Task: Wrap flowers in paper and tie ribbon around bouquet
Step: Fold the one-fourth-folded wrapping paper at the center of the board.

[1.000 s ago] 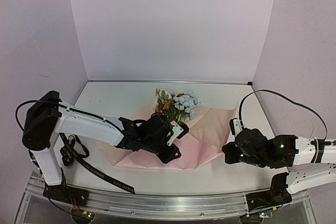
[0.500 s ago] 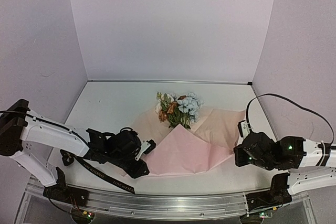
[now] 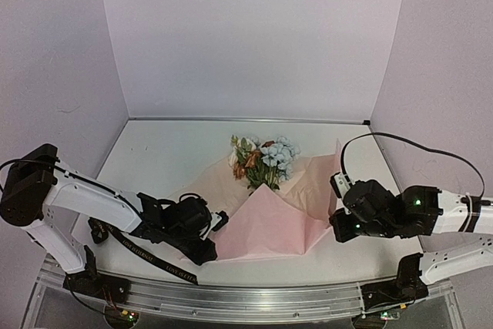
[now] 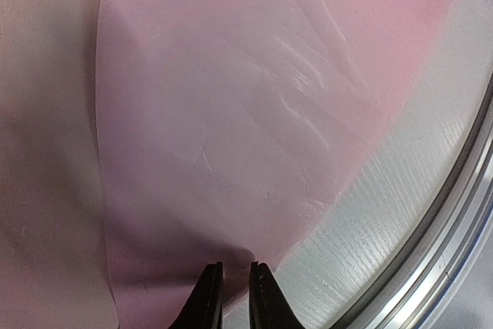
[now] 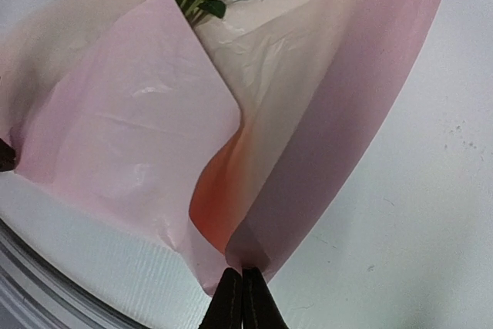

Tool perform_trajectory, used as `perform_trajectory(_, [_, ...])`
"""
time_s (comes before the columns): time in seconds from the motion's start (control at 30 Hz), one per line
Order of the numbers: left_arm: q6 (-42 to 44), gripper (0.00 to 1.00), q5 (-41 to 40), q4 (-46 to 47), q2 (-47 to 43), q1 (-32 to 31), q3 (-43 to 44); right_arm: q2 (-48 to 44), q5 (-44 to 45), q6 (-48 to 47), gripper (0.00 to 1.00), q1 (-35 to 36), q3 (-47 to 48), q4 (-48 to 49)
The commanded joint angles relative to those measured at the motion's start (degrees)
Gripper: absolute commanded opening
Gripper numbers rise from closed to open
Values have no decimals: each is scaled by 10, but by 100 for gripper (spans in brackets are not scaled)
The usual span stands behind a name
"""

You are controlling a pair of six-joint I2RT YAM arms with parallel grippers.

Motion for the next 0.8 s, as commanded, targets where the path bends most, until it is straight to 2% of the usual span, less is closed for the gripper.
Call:
perform_trajectory(0.0, [-5,14,-12,17,-2,0,5,73,-103,-9,0,2,71,45])
perform_trajectory(0.37, [-5,14,-23,3,-24,1,6,285,-302,16,0,-9,178,184])
perform_trajectory(0.63, [-5,18,-32,-25,-48,3,18,442,-409,132,0,-62,197,346])
perform_trajectory(0.77, [-7,20,-30,-31,-56,9,24,497,-430,166,0,-65,215,400])
